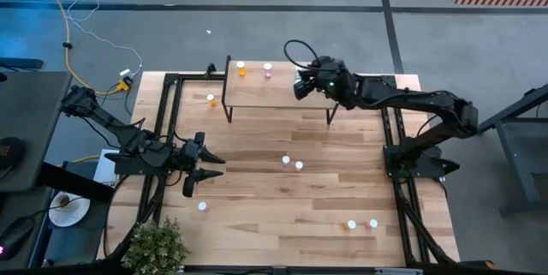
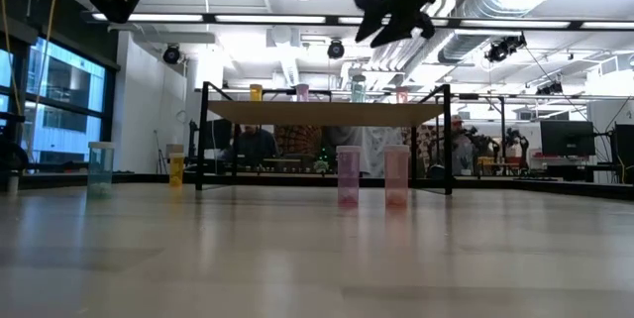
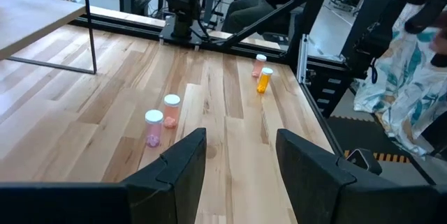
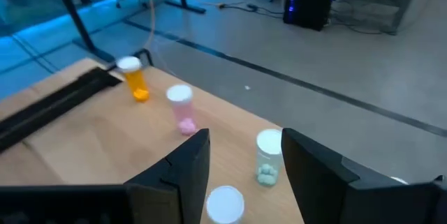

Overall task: Pick and place medicine bottles onto shelf by color
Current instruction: Put the bottom purple pill bottle on the shelf aligned with the other purple pill bottle

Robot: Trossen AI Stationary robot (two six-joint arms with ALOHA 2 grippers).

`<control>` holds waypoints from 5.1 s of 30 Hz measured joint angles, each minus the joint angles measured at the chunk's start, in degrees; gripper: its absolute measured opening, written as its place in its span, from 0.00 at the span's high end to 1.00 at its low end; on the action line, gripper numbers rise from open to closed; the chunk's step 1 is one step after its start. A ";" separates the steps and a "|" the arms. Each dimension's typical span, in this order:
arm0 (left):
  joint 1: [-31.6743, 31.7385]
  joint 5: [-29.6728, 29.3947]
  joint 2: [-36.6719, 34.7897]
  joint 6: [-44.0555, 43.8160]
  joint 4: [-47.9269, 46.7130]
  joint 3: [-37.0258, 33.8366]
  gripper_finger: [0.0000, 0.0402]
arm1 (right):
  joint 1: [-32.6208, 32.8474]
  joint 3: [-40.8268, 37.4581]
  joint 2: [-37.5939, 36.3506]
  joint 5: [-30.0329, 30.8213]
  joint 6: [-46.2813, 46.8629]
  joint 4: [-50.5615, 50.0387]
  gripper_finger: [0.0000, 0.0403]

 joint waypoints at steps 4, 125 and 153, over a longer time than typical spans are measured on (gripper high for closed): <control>-0.01 -0.08 -0.02 0.02 -0.31 0.00 0.59 | 1.74 0.01 -3.29 -0.22 0.00 -2.15 0.58; -15.84 16.92 28.77 -28.22 -37.55 16.15 0.52 | 30.81 -1.04 -12.16 20.70 18.56 -28.74 0.58; -14.94 17.31 37.92 -29.13 -37.15 16.15 0.44 | 30.81 -3.61 -12.18 22.45 19.61 -27.16 0.58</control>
